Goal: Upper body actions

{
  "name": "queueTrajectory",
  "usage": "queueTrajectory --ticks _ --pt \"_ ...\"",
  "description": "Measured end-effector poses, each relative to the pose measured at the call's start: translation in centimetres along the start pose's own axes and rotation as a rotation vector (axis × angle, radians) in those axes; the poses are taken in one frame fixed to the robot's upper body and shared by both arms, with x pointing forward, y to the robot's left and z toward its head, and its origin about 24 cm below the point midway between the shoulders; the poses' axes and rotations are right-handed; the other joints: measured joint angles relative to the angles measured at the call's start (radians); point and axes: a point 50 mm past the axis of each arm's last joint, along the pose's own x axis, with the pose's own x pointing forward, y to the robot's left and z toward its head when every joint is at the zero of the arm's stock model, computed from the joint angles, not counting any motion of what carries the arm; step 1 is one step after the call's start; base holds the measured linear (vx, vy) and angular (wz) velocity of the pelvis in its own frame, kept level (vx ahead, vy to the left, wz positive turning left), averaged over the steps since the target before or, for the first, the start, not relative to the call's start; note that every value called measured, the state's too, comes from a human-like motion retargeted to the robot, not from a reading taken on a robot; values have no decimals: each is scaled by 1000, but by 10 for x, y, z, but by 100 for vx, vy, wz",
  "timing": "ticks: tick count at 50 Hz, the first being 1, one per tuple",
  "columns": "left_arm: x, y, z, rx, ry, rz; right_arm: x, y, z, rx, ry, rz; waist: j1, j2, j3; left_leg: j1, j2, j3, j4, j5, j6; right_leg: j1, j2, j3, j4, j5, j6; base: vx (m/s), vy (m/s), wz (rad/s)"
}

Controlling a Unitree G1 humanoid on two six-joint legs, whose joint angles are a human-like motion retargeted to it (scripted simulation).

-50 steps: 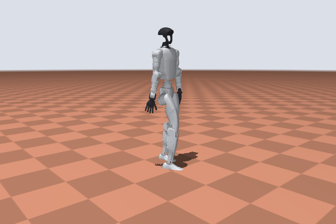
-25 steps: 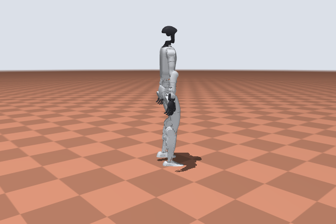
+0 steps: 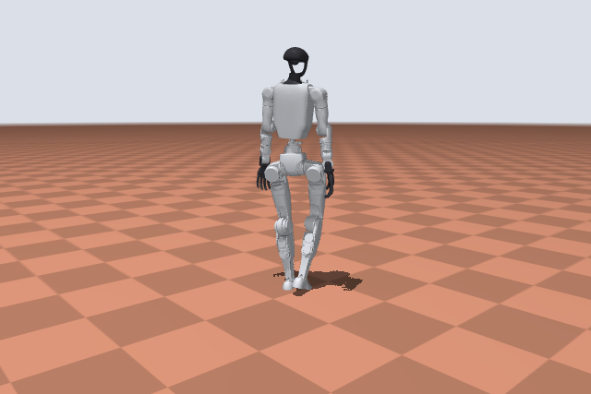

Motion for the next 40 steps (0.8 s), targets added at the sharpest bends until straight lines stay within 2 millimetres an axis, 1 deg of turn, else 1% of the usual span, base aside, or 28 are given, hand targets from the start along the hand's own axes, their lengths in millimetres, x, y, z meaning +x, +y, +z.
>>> queueTrajectory --ticks 2,4,5,7,8,9,10,11,12,13,14,15,16,17,18,20,22,25,27,30,33,35,38,39,40 --pt "0 6 11 -4 -52 19 0 2 2 -57 -8 -3 -29 -6 -1 -2 -15 -78 6 17 -12 11 -5 99 -86 -16 -1 8 -14 276" --pt "0 9 20 6 -94 23 0 3 3 -99 -15 -19 -53 -15 -5 -6 -34 -154 14 31 -28 28 -9 210 -186 -13 -14 4 -13 284" --pt "0 11 25 14 -112 23 0 3 3 -115 -18 -29 -65 -22 -7 -10 -49 -199 21 39 -35 35 5 294 -234 -5 -23 -1 -17 289" --pt "-1 13 31 31 -134 28 0 4 3 -125 -19 -39 -73 -35 -13 -25 -83 -296 40 54 -53 68 68 529 -297 28 2 -5 -21 249" --pt "-1 15 33 36 -141 35 0 5 3 -126 -20 -38 -56 -32 -14 -37 -81 -327 49 60 -64 81 100 571 -287 -7 -1 -11 -21 213" --pt "-1 16 35 42 -148 42 0 5 4 -118 -18 -35 -52 -34 -14 -48 -94 -373 61 69 -76 77 94 540 -292 -22 -17 -14 -22 233" --pt "-1 16 38 47 -155 49 0 4 4 -107 -15 -30 -56 -39 -13 -60 -113 -428 75 79 -89 65 71 474 -305 -29 -40 -18 -21 216" --pt "-1 16 39 41 -158 52 0 3 4 -97 -10 -26 -25 -49 -17 -73 -125 -439 75 90 -97 72 6 329 -360 -5 -83 -22 -17 149" --pt "-1 15 40 31 -160 55 0 1 4 -90 -5 -24 14 -59 -20 -86 -134 -440 71 99 -103 83 -53 190 -411 9 -110 -25 -9 31" --pt "-1 14 39 14 -161 56 0 -2 4 -86 0 -26 69 -70 -25 -99 -135 -418 59 103 -106 104 -100 65 -454 3 -104 -27 -9 33" --pt "-1 13 37 1 -160 55 0 -5 3 -78 5 -30 92 -74 -22 -103 -138 -418 50 107 -113 113 -87 78 -478 9 -105 -28 -11 79" --pt "-1 11 35 -10 -159 54 0 -7 2 -68 11 -36 100 -75 -16 -104 -143 -429 42 110 -121 115 -44 160 -491 21 -110 -28 -12 183" --pt "-1 11 34 -21 -159 55 0 -12 3 -54 14 -44 93 -74 -5 -107 -148 -417 42 99 -125 115 -43 143 -502 30 -114 -28 -10 228" --pt "-1 11 31 -31 -154 55 0 -17 3 -43 19 -52 87 -76 4 -112 -149 -383 43 83 -125 117 -51 105 -514 36 -115 -27 -5 238" --pt "-1 10 26 -42 -140 54 0 -22 3 -38 26 -57 81 -81 11 -122 -143 -306 44 57 -115 125 -77 27 -526 37 -112 -24 -3 233" --pt "0 5 11 -55 -92 50 0 -29 -1 -32 50 -63 59 -82 13 -128 -74 -36 48 7 -95 140 -76 -40 -549 38 -125 -20 -1 247" --pt "-1 -2 -9 -57 -22 41 0 -31 -8 -16 80 -68 24 -77 -3 -105 -38 58 54 -21 -77 148 -72 -114 -572 36 -136 -15 -2 268" --pt "-5 -13 -42 -68 103 14 0 -26 -18 25 116 -76 -2 -81 -33 -75 -34 24 83 -46 -86 153 -72 -198 -592 25 -148 -8 0 220" --pt "-9 -20 -64 -86 187 -13 0 -19 -25 67 133 -60 -3 -97 -46 -61 -13 60 106 -62 -91 149 -70 -204 -590 17 -167 -2 2 174" --pt "-17 -25 -92 -103 290 -52 0 -6 -33 133 153 -3 -11 -119 -61 -34 52 172 122 -81 -92 149 -75 -250 -591 -1 -182 -4 8 181" --pt "-23 -23 -114 -101 374 -75 0 7 -34 171 151 42 -34 -126 -75 7 136 316 107 -83 -80 163 -84 -364 -601 -20 -182 -4 11 192" --pt "-25 -20 -120 -97 401 -70 0 14 -34 177 144 59 -49 -123 -80 30 172 366 94 -67 -89 169 -89 -439 -601 -31 -182 -2 18 182" --pt "-23 -15 -116 -91 384 -54 0 20 -31 161 122 67 -54 -102 -80 51 209 394 70 -70 -201 180 -77 -536 -599 -47 -177 -1 22 155" --pt "-22 -14 -111 -87 367 -51 0 21 -30 152 114 68 -51 -100 -79 53 208 399 59 -77 -198 187 -78 -564 -599 -52 -172 0 17 137" --pt "-20 -13 -106 -84 347 -48 0 23 -29 140 105 69 -48 -100 -77 53 202 403 49 -82 -175 196 -82 -589 -600 -55 -167 3 25 122"
